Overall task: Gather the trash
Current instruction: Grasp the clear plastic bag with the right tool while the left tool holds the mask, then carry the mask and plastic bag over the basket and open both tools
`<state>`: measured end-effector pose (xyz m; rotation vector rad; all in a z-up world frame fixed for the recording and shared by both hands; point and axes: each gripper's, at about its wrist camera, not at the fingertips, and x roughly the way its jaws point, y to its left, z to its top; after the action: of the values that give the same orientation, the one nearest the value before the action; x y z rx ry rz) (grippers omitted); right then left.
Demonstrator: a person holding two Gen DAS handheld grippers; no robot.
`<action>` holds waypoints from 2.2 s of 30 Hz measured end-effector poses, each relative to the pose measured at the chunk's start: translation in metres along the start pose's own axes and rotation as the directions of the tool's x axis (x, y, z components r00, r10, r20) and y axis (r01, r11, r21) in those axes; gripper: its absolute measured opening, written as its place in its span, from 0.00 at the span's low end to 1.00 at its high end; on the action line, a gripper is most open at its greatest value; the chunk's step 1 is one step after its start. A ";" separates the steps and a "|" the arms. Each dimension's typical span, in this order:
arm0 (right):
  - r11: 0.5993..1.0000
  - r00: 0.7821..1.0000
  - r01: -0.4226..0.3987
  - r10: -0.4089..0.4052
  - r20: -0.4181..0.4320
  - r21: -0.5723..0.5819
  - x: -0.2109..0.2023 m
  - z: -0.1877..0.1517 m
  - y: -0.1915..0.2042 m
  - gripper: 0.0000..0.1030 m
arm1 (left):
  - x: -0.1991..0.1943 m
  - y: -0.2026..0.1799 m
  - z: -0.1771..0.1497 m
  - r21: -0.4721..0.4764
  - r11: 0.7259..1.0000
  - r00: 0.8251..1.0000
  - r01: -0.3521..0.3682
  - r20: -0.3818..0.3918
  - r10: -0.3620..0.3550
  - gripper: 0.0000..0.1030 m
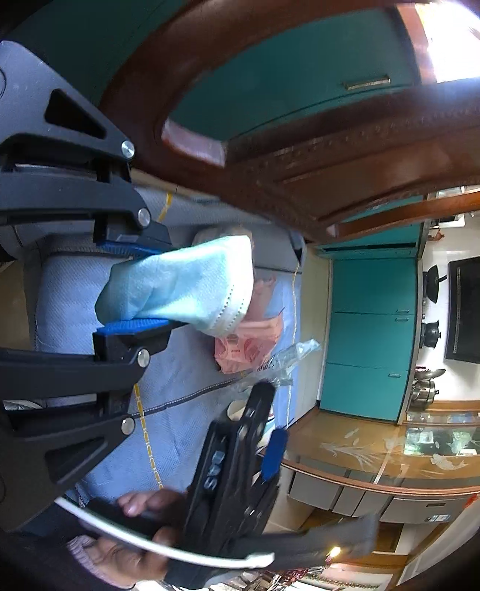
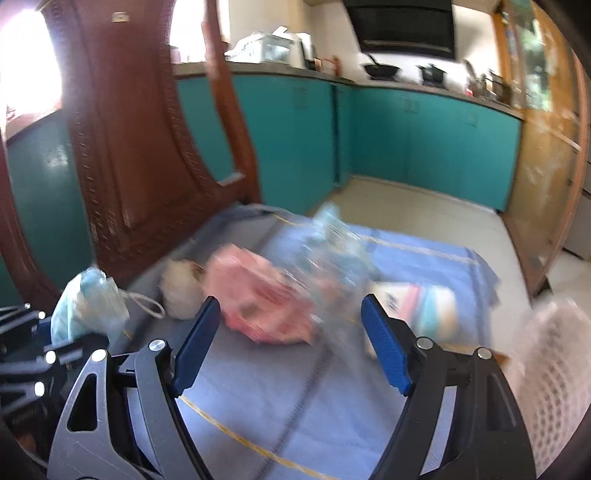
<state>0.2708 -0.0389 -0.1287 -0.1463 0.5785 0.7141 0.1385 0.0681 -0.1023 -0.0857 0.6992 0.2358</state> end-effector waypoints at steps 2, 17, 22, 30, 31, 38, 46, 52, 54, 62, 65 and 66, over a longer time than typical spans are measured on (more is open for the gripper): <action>0.999 1.000 0.029 -0.029 0.013 -0.026 0.006 0.007 0.004 0.75 | -0.004 0.003 0.000 -0.006 1.000 1.000 -0.004 0.003 0.004 0.28; 0.997 0.990 0.074 -0.073 -0.117 0.011 0.048 -0.009 -0.025 0.26 | -0.010 0.002 0.000 -0.007 1.000 1.000 0.008 0.004 -0.008 0.28; 0.998 0.997 0.060 -0.060 -0.039 -0.013 0.010 -0.009 -0.021 0.22 | -0.010 0.005 0.000 -0.016 1.000 1.000 0.010 0.007 -0.010 0.28; 0.993 0.990 0.097 -0.089 0.108 -0.070 -0.076 -0.017 -0.015 0.22 | -0.008 -0.002 0.000 -0.009 1.000 1.000 0.030 0.008 -0.030 0.28; 0.992 0.988 0.100 -0.089 0.129 -0.076 -0.085 -0.018 -0.015 0.22 | -0.009 -0.003 0.001 -0.006 1.000 0.999 0.030 0.013 -0.029 0.28; 0.991 0.973 0.123 -0.109 0.202 -0.060 -0.128 -0.036 -0.027 0.22 | -0.017 -0.009 0.003 0.002 1.000 0.999 0.023 0.041 -0.023 0.28; 0.987 0.947 0.159 -0.149 0.286 -0.013 -0.158 -0.040 -0.042 0.22 | -0.021 -0.027 0.003 0.041 0.998 0.998 0.039 0.048 -0.041 0.28; 0.980 0.929 0.198 -0.187 0.320 -0.001 -0.168 -0.043 -0.047 0.22 | -0.023 -0.032 0.005 0.051 0.998 0.998 0.042 0.053 -0.045 0.28; 0.978 0.924 0.209 -0.199 0.326 0.004 -0.170 -0.045 -0.049 0.22 | -0.023 -0.030 0.004 0.052 0.998 0.998 0.042 0.054 -0.045 0.28; 0.970 0.918 0.242 -0.238 0.317 0.029 -0.170 -0.047 -0.055 0.22 | -0.024 -0.030 0.004 0.055 0.997 0.997 0.049 0.053 -0.052 0.28; 0.969 0.919 0.245 -0.243 0.311 0.033 -0.169 -0.048 -0.057 0.22 | -0.024 -0.030 0.004 0.058 0.997 0.997 0.049 0.053 -0.052 0.28; 0.968 0.918 0.247 -0.245 0.311 0.033 -0.168 -0.048 -0.056 0.22 | -0.024 -0.030 0.003 0.057 0.997 0.997 0.049 0.053 -0.052 0.28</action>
<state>0.1838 -0.1935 -0.0805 -0.1066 0.2467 0.4803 0.1300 0.0352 -0.0841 -0.0432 0.6481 0.1696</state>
